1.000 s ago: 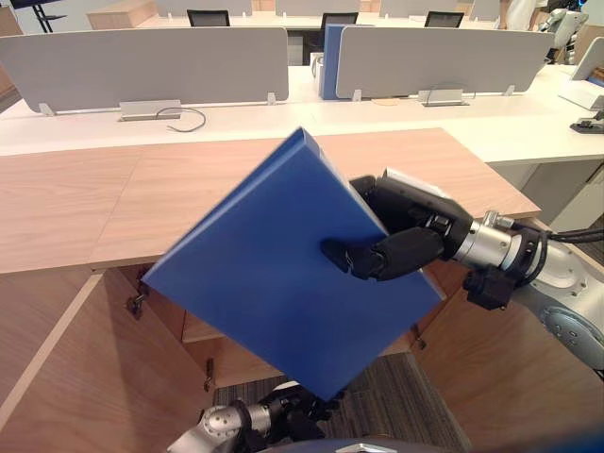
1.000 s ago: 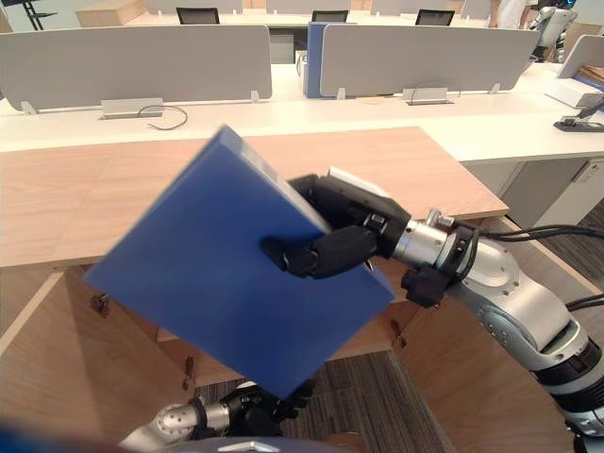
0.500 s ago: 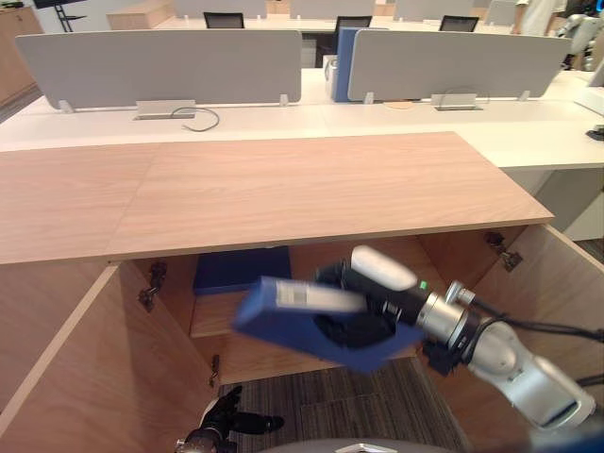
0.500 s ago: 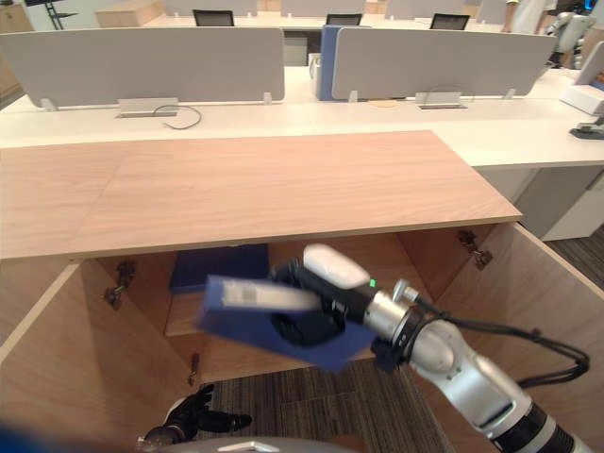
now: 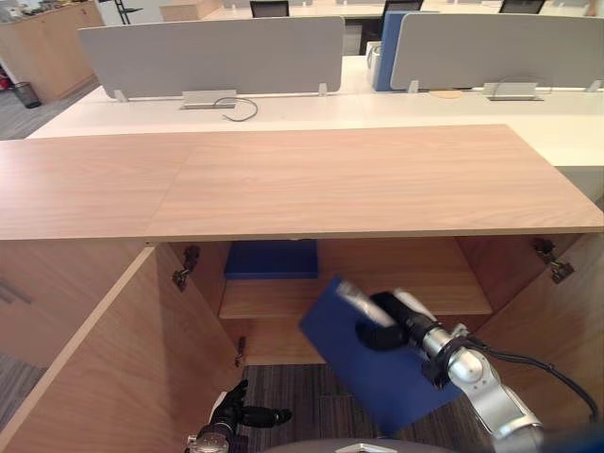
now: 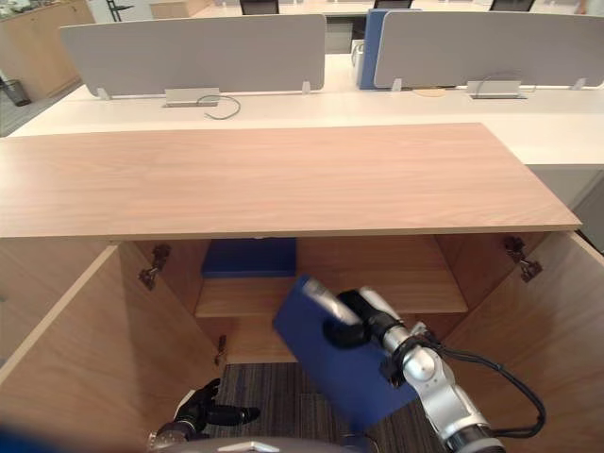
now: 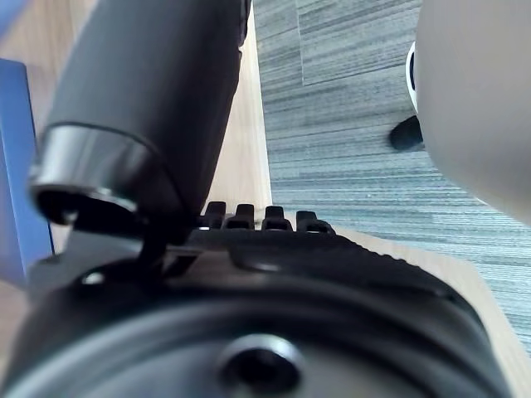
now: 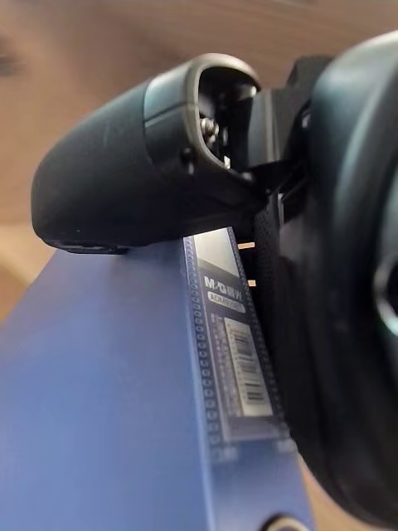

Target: Walk over to the cabinet, pick up the folder, carry it to the office cabinet, place the folder inside the office cabinet, then close the office cabinet door

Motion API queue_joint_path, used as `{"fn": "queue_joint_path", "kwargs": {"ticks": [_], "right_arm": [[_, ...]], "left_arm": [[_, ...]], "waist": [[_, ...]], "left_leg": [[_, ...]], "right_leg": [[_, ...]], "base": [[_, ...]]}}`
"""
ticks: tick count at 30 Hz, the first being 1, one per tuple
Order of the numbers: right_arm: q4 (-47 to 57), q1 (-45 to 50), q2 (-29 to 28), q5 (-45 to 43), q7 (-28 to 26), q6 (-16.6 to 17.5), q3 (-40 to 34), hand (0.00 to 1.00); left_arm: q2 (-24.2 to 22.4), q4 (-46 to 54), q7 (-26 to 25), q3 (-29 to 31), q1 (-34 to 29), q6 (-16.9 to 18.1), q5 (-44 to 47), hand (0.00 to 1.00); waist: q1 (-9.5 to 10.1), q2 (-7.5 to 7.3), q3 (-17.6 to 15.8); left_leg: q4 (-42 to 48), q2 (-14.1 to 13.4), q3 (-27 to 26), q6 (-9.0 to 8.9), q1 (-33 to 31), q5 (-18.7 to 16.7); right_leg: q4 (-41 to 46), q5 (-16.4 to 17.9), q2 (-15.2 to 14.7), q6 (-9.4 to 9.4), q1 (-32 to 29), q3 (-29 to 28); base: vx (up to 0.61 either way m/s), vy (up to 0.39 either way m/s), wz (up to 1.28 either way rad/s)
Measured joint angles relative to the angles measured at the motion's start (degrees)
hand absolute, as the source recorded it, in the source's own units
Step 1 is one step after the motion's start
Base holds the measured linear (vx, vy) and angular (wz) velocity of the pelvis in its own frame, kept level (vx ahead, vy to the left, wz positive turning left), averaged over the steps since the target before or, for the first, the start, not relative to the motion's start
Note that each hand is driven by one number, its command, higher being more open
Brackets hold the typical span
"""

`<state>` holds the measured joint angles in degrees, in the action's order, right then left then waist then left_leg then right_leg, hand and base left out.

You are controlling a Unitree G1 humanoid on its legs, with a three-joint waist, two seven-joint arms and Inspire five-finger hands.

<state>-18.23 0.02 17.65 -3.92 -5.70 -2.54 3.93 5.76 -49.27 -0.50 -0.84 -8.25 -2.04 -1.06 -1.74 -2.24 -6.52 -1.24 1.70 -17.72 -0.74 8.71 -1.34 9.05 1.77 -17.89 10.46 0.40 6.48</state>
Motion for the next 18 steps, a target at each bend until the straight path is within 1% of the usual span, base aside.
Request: {"fn": "queue_joint_path", "kwargs": {"ticks": [1,2,3,4,5,6,7,8,9,10,11,12,13,15,16,17,18], "right_arm": [[-2.69,-2.06,-2.99,-9.07,4.03,-0.51,-3.35,0.00],[-3.61,-2.84,-4.09,-14.71,6.20,-0.51,-4.33,0.00],[-4.63,-4.35,-6.71,-27.31,10.84,-0.36,-7.49,0.00],[-4.71,-4.89,-7.62,-35.62,12.69,1.12,-8.15,0.00],[-4.71,-5.19,-8.19,-40.36,13.35,2.24,-8.43,0.00],[-5.07,-6.46,-10.36,-49.58,13.96,4.94,-9.48,0.00],[-5.10,-7.16,-11.30,-52.74,14.09,6.09,-9.70,0.00],[-5.06,-9.14,-13.20,-58.91,14.44,8.95,-9.61,0.00],[-5.04,-9.60,-13.49,-59.89,14.49,9.52,-9.55,0.00],[-4.81,-11.45,-14.48,-62.52,14.72,11.19,-9.53,0.00],[-3.68,-12.73,-15.46,-63.97,15.06,12.81,-9.54,0.00],[-2.93,-13.10,-16.01,-64.07,15.21,13.47,-9.55,0.00],[-0.74,-13.30,-17.10,-64.85,15.33,14.56,-9.48,0.00],[2.82,-13.45,-18.49,-66.67,15.84,15.36,-9.42,0.00],[4.93,-13.85,-18.75,-68.33,16.08,16.24,-9.44,0.00],[5.74,-15.09,-18.72,-68.93,16.40,17.74,-9.60,0.00],[5.75,-15.95,-18.51,-69.60,16.51,18.61,-9.80,0.00]], "left_arm": [[-0.11,0.39,-0.45,-0.02,-0.12,-0.30,0.79,1.00],[-0.15,0.62,-0.67,-0.03,-0.16,-0.64,1.11,1.00],[-0.19,0.95,-1.16,0.01,-0.23,-1.03,2.15,1.00],[-0.16,1.18,-1.71,-0.01,-0.27,-1.20,3.09,1.00],[-0.18,1.32,-1.98,0.02,-0.37,-1.31,3.66,1.00],[-0.17,1.75,-2.87,0.12,-0.34,-1.84,5.22,1.00],[-0.15,2.07,-3.29,0.21,-0.16,-1.91,5.50,1.00],[-0.01,3.11,-4.40,1.23,0.45,-1.95,5.54,1.00],[-0.10,3.25,-4.58,1.40,0.63,-1.90,5.54,1.00],[-0.59,3.89,-5.32,2.28,1.38,-1.86,5.60,1.00],[-1.07,4.21,-5.93,2.98,2.49,-1.71,5.88,1.00],[-1.19,4.32,-6.28,3.69,3.01,-1.68,6.17,1.00],[-1.59,4.69,-6.89,4.89,3.63,-1.66,6.74,1.00],[-1.94,4.43,-8.06,7.66,4.60,-1.72,8.51,1.00],[-2.31,4.19,-8.65,9.57,4.96,-1.70,10.05,1.00],[-2.81,4.10,-9.22,11.74,5.25,-1.70,11.92,1.00],[-2.94,4.06,-9.36,13.03,5.36,-1.70,12.86,1.00]], "waist": [[0.01,0.30,-0.38],[0.03,0.44,-0.49],[0.14,0.74,-0.87],[0.19,0.95,-1.21],[0.19,1.06,-1.42],[0.33,1.29,-2.32],[0.35,1.19,-3.09],[0.45,1.54,-5.49],[0.52,1.79,-6.03],[1.11,2.93,-8.34],[1.63,3.34,-10.84],[1.71,3.33,-11.76],[1.76,3.10,-12.84],[1.87,3.12,-14.10],[1.86,3.43,-14.68],[1.83,3.54,-15.13],[1.84,3.52,-15.21]], "left_leg": [[-0.38,-0.02,0.16,-0.03,-0.14,0.25],[-0.42,-0.05,0.26,-0.03,-0.30,0.29],[-0.42,-0.20,0.44,-0.02,-0.64,0.31],[-0.42,-0.30,0.52,0.00,-0.85,0.34],[-0.41,-0.41,0.54,0.02,-1.01,0.36],[0.49,-1.02,0.56,-0.04,-1.62,0.27],[2.52,-1.62,0.71,-0.24,-2.59,-0.70],[12.27,-4.37,0.90,-0.78,-6.86,-5.36],[14.51,-5.17,1.04,-0.89,-7.90,-6.40],[22.03,-8.16,1.26,-1.30,-10.88,-9.79],[27.59,-9.89,1.28,-1.61,-12.73,-12.32],[30.09,-10.49,1.29,-1.81,-13.69,-13.72],[35.42,-11.66,1.30,-2.02,-16.26,-16.65],[43.52,-13.00,1.32,-2.30,-19.78,-20.92],[48.35,-13.86,1.31,-2.39,-21.89,-23.49],[52.62,-14.53,1.33,-2.47,-24.12,-25.53],[54.89,-14.88,1.36,-2.51,-25.35,-26.52]], "right_leg": [[-0.30,-0.09,0.11,0.10,-0.08,0.19],[-0.47,-0.14,0.17,0.17,-0.09,0.33],[-0.92,-0.23,0.38,0.21,-0.10,0.58],[-1.27,-0.37,0.54,0.14,-0.11,0.66],[-1.59,-0.56,0.70,0.02,-0.10,0.67],[-2.26,-1.14,1.28,-0.49,-0.12,0.44],[-1.97,-1.24,1.50,-0.64,-0.30,0.21],[-0.06,-1.05,2.76,-1.04,-1.21,-0.44],[0.61,-0.93,3.20,-1.22,-1.56,-0.59],[4.12,0.33,4.86,-1.91,-3.22,-1.28],[9.86,3.27,5.46,-1.83,-5.66,-2.56],[13.32,5.22,5.44,-1.73,-7.31,-3.12],[21.20,9.15,5.18,-1.74,-11.44,-4.38],[30.98,14.21,4.79,-1.33,-16.79,-6.31],[36.54,16.91,4.68,-1.23,-19.85,-7.42],[41.31,19.08,4.64,-1.21,-22.87,-8.49],[43.75,20.14,4.57,-1.14,-24.51,-9.04]], "base": [[0.04,-0.011,0.10],[0.05,-0.005,0.07],[0.06,-0.003,0.05],[0.07,-0.003,0.03],[0.07,-0.005,-0.06],[0.06,-0.008,-0.10],[0.02,-0.059,-0.15],[-0.03,-0.080,-0.11],[-0.08,-0.114,-0.23],[-0.08,-0.075,-0.29],[-0.12,-0.084,-0.28],[-0.14,-0.097,-0.19],[-0.14,-0.111,-0.14],[-0.13,-0.122,-0.20],[-0.15,-0.130,-0.22],[-0.12,-0.099,-0.19],[-0.09,-0.077,-0.17]]}}
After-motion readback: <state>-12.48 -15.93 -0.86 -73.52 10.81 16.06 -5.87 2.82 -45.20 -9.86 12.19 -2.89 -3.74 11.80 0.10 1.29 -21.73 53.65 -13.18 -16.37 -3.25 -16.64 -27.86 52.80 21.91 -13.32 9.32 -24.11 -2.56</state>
